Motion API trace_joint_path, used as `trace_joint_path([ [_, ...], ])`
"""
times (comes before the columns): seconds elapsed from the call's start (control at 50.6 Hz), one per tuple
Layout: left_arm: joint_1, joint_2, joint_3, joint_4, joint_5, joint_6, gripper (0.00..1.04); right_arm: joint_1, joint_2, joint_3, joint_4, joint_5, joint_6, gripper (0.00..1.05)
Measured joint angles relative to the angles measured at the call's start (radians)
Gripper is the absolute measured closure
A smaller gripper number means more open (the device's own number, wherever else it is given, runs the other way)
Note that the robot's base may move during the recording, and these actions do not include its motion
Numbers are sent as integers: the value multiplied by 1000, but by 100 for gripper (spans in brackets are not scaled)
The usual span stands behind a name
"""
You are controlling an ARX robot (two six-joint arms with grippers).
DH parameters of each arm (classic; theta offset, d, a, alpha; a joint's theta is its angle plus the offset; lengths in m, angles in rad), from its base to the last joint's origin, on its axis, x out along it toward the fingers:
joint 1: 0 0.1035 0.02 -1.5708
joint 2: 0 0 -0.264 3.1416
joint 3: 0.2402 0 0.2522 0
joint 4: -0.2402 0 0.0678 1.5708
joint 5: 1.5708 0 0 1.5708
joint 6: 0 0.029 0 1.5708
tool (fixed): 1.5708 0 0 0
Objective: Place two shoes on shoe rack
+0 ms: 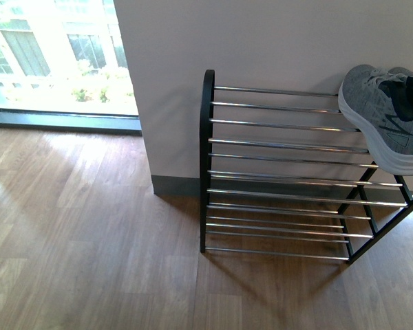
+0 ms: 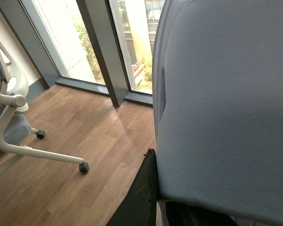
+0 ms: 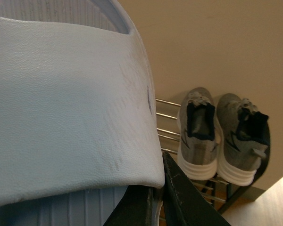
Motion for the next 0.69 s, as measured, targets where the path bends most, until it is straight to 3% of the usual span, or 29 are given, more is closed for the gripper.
trace_joint_path([
  [0.237, 0, 0, 0, 0, 0, 0, 103, 318, 394, 200, 117, 241, 116, 103],
  [0.474, 0, 0, 0, 0, 0, 0, 103, 457, 645, 372, 124, 351, 166, 103],
  [0.691, 0, 0, 0, 0, 0, 0, 103, 526, 898, 560, 116, 457, 182, 103],
])
